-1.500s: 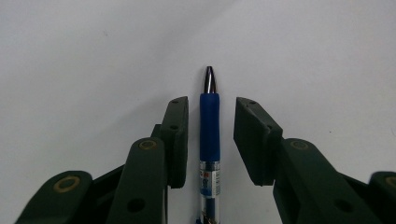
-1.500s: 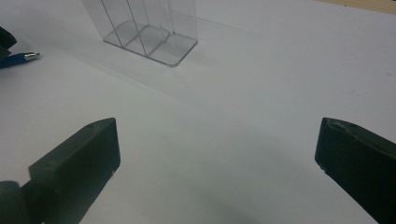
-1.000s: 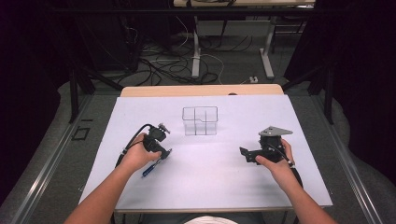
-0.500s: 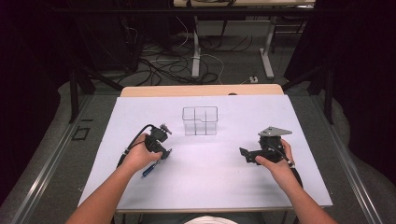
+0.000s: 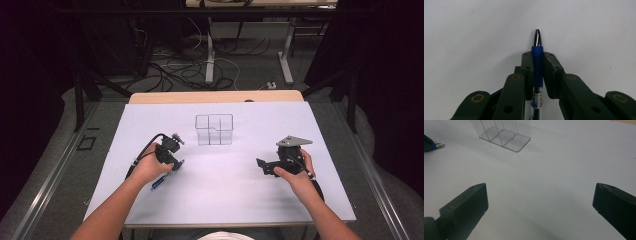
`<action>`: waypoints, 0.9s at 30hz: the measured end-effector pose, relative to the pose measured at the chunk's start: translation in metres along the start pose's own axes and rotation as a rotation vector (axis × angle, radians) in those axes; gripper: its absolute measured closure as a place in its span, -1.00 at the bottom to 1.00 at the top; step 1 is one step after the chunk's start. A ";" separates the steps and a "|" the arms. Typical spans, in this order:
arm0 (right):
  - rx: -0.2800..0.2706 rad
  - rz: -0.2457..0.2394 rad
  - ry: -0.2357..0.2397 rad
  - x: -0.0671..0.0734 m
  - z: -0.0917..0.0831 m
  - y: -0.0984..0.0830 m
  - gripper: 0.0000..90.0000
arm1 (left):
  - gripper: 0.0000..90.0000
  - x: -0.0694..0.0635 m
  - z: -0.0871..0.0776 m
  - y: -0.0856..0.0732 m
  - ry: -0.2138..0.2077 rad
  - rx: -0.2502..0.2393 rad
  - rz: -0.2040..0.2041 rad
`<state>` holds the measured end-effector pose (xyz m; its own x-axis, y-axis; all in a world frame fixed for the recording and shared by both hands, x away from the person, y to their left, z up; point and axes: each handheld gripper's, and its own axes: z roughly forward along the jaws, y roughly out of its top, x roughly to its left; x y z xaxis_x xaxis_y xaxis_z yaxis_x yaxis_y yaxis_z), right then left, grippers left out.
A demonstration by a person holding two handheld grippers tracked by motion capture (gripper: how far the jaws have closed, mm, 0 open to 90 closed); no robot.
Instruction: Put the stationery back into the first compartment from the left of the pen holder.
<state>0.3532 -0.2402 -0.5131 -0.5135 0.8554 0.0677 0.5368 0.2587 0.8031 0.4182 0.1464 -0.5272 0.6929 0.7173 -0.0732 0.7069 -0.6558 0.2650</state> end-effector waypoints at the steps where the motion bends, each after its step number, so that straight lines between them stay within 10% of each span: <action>1: 0.000 -0.004 -0.002 0.000 0.000 0.000 -1.00 | 0.77 0.000 0.000 0.000 0.000 0.003 -0.001; 27: 0.000 -0.010 -0.005 -0.001 0.000 -0.001 -1.00 | 0.78 0.005 -0.015 -0.004 -0.035 -0.060 -0.095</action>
<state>0.3535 -0.2409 -0.5141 -0.5156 0.8550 0.0565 0.5317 0.2676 0.8035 0.4172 0.1561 -0.5136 0.6287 0.7660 -0.1340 0.7604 -0.5693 0.3126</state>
